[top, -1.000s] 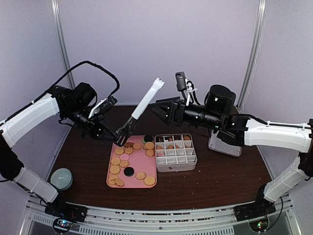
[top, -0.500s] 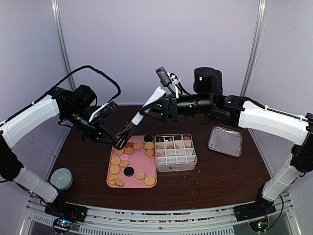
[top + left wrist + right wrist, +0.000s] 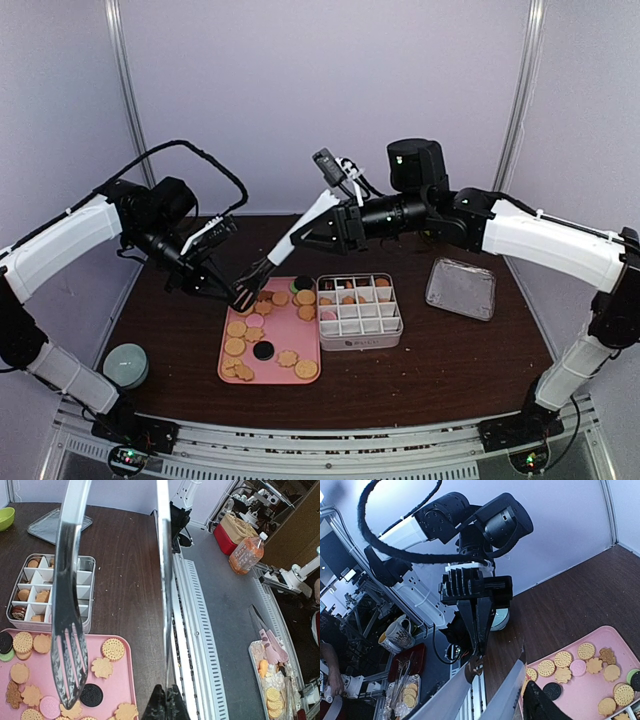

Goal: Pack the cookies
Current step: Pass from the left arm to the right, then pick up the fake cookies from the plate, then place the fake cookies in the empty pocket of the box.

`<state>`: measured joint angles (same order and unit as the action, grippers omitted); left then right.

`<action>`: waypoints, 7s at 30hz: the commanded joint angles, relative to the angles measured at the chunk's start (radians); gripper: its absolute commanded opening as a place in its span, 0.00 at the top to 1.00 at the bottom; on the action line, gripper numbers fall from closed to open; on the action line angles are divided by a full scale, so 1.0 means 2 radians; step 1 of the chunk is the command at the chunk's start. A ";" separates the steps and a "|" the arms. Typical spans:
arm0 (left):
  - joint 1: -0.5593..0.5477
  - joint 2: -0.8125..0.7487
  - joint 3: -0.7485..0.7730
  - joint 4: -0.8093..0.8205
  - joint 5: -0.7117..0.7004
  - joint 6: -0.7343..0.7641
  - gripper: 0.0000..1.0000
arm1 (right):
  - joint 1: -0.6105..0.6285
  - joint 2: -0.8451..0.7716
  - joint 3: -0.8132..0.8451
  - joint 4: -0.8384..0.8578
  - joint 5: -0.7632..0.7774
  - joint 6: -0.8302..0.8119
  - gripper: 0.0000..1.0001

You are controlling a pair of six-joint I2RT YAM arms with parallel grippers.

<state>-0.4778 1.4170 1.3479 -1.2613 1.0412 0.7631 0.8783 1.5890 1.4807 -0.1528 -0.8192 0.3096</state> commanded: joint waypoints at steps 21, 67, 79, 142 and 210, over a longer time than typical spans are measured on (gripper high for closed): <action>0.001 -0.001 -0.002 -0.008 -0.009 0.025 1.00 | -0.012 0.021 0.001 0.083 -0.036 0.060 0.49; 0.001 0.009 0.021 -0.004 -0.015 0.006 1.00 | 0.005 0.013 -0.056 0.163 -0.017 0.083 0.62; 0.018 -0.009 0.010 0.077 -0.183 -0.078 0.51 | 0.014 -0.024 -0.084 0.090 0.097 0.030 0.69; 0.143 -0.056 -0.014 0.048 -0.210 -0.073 0.30 | 0.179 0.053 -0.135 0.072 0.421 -0.028 0.63; 0.143 -0.058 -0.010 0.031 -0.202 -0.060 0.31 | 0.064 -0.065 -0.170 -0.013 0.514 -0.124 0.91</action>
<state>-0.1978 1.3090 1.3045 -1.1908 0.6243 0.6373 1.0058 1.4555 1.1515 -0.1913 0.1875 0.0734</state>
